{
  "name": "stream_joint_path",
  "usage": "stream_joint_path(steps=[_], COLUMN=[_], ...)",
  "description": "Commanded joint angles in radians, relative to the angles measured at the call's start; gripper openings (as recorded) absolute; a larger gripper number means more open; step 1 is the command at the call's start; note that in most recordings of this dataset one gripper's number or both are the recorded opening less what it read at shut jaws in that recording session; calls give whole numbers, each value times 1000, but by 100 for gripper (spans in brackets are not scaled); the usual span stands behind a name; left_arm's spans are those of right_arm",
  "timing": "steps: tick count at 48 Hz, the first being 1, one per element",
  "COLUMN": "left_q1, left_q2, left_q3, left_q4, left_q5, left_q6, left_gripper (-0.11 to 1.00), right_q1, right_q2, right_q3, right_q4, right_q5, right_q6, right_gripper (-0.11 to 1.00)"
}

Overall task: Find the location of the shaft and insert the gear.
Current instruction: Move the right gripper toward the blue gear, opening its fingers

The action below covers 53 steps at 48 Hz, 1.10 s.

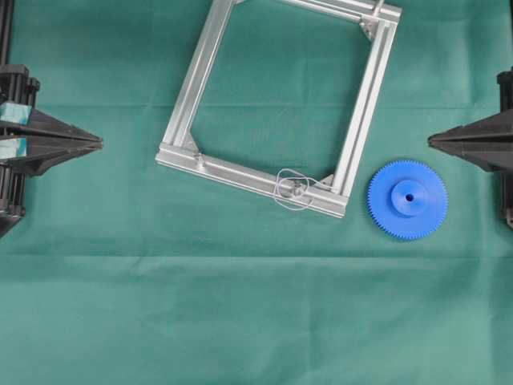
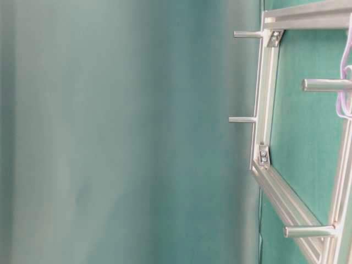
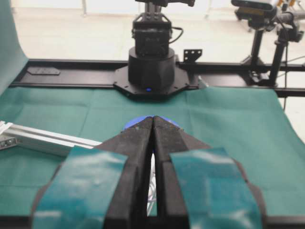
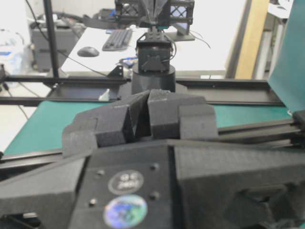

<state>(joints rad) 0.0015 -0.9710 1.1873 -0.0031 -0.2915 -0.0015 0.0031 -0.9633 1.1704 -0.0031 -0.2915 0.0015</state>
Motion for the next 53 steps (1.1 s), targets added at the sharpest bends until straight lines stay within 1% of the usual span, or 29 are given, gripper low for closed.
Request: stream_joint_path(steps=[1, 3, 5, 6, 9, 15, 19, 26, 33, 37, 43, 44, 46, 48, 50, 53], left_q1=[2, 2, 2, 2, 2, 3, 2, 2, 2, 3, 3, 3, 2, 2, 3, 2], left_q2=[11, 11, 9, 9, 9, 9, 9, 14, 15, 15, 17, 17, 17, 17, 18, 17], left_q3=[-40, -43, -44, -46, -46, -48, -46, -48, -48, -46, -46, -46, -46, -46, -46, -46], left_q4=[-12, -12, -14, -14, -14, -14, -14, -14, -14, -14, -14, -15, -15, -14, -15, -15], left_q5=[32, 49, 55, 57, 57, 57, 58, 60, 57, 57, 58, 58, 58, 58, 60, 61], left_q6=[6, 6, 6, 6, 6, 6, 6, 8, 6, 5, 5, 3, 3, 3, 3, 3], left_gripper=[1, 3, 8, 11, 8, 4, 3, 3, 3, 4, 3, 3, 3, 3, 3, 3], right_q1=[-2, -2, -2, -2, -2, 0, -2, -2, -11, -23, -37, -38, -40, -40, -40, -40], right_q2=[11, 12, 12, 12, 12, 12, 12, 12, 6, 5, 3, 3, 3, 5, 3, 3], right_q3=[-14, -18, -26, -32, -49, -63, -63, -69, -72, -75, -75, -75, -75, -75, -75, -75], right_q4=[2, 2, 2, 2, 0, 2, 0, 0, 2, 0, 0, 2, 0, 0, 0, 0], right_q5=[2, 32, 72, 94, 155, 252, 278, 290, 307, 314, 311, 310, 310, 310, 311, 311], right_q6=[-2, -2, -3, -3, 0, 2, 2, 11, 17, 17, 20, 20, 20, 20, 20, 20], right_gripper=[0, 2, 7, 7, 5, 5, 5, 6, 14, 24, 55, 63, 74, 83, 90, 92])
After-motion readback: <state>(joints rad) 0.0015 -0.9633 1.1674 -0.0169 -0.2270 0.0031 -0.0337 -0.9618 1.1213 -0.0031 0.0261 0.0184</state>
